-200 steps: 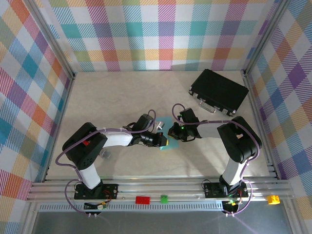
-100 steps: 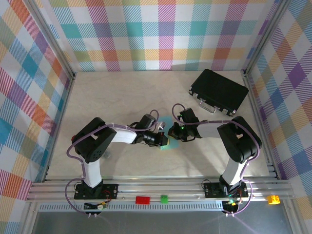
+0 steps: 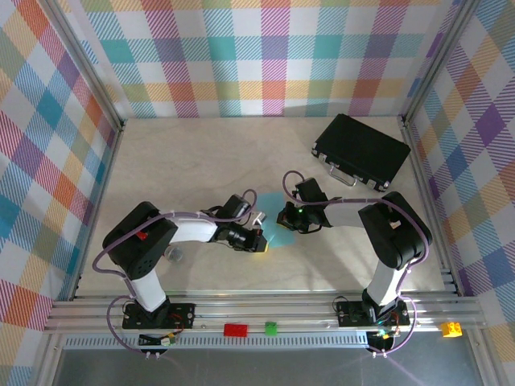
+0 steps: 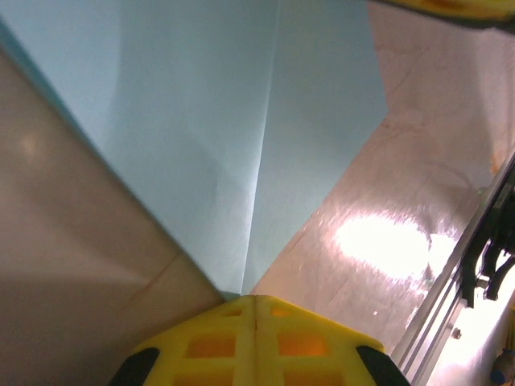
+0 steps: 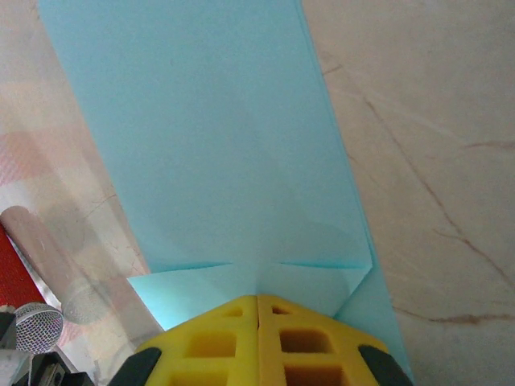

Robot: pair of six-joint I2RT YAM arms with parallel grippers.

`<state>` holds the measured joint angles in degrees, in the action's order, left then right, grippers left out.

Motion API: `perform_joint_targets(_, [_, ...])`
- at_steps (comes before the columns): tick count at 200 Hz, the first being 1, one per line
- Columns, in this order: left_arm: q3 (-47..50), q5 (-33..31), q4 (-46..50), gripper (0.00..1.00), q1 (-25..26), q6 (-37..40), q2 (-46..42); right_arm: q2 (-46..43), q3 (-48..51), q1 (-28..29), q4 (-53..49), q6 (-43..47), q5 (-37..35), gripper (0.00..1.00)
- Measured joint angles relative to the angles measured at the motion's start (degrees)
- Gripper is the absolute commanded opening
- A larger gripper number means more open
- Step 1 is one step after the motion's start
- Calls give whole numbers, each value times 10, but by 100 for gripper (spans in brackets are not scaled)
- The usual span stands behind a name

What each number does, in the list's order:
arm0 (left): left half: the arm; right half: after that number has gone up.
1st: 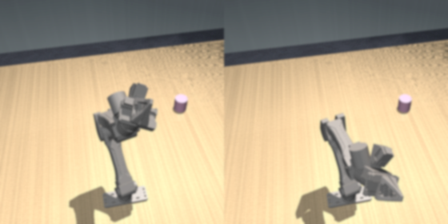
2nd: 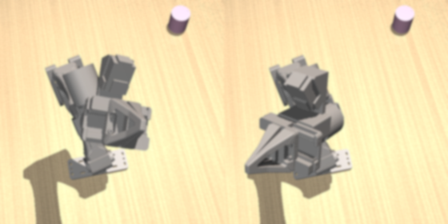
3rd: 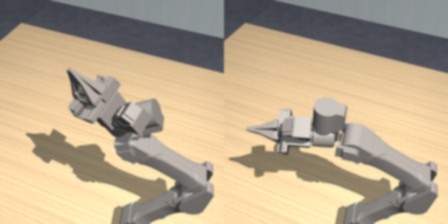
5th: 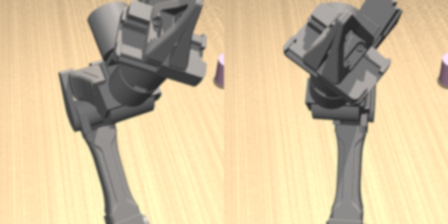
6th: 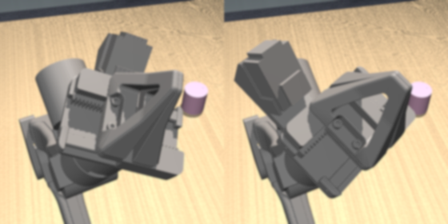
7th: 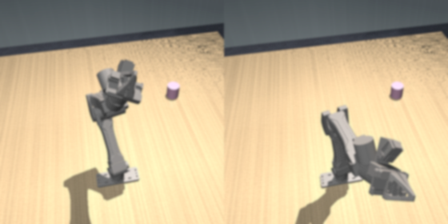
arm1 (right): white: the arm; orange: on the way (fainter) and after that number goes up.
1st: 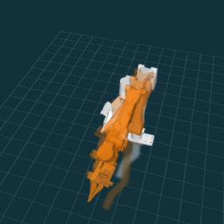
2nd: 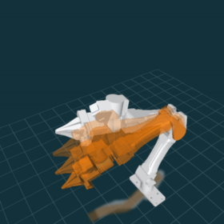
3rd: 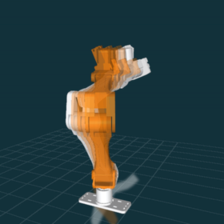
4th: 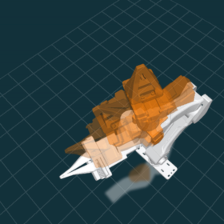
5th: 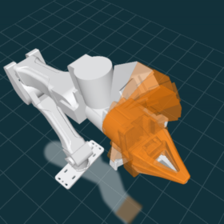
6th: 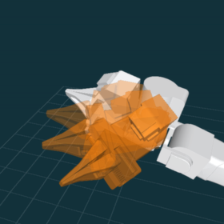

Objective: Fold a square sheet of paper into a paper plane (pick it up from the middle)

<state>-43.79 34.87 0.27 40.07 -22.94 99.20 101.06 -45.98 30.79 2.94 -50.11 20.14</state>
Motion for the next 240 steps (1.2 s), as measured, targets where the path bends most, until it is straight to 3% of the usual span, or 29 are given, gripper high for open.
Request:
perform_joint_targets(27, [11,-2,9,3,0,-5,-29,0,0,0,0,0,0,0])
perform_joint_targets(60, [19,-10,-49,3,0,-45,-73,0,0,0,0,0,0,0])
perform_joint_targets(140, [-46,-47,-131,0,0,-91,68,0,1,0,5,-1,5,0])
perform_joint_targets(188, [-12,-45,-170,0,-2,-87,56,-3,-3,0,-11,0,14,3])
perform_joint_targets(240, [21,-28,-143,0,-2,-47,25,-45,-3,9,-52,26,9,1])
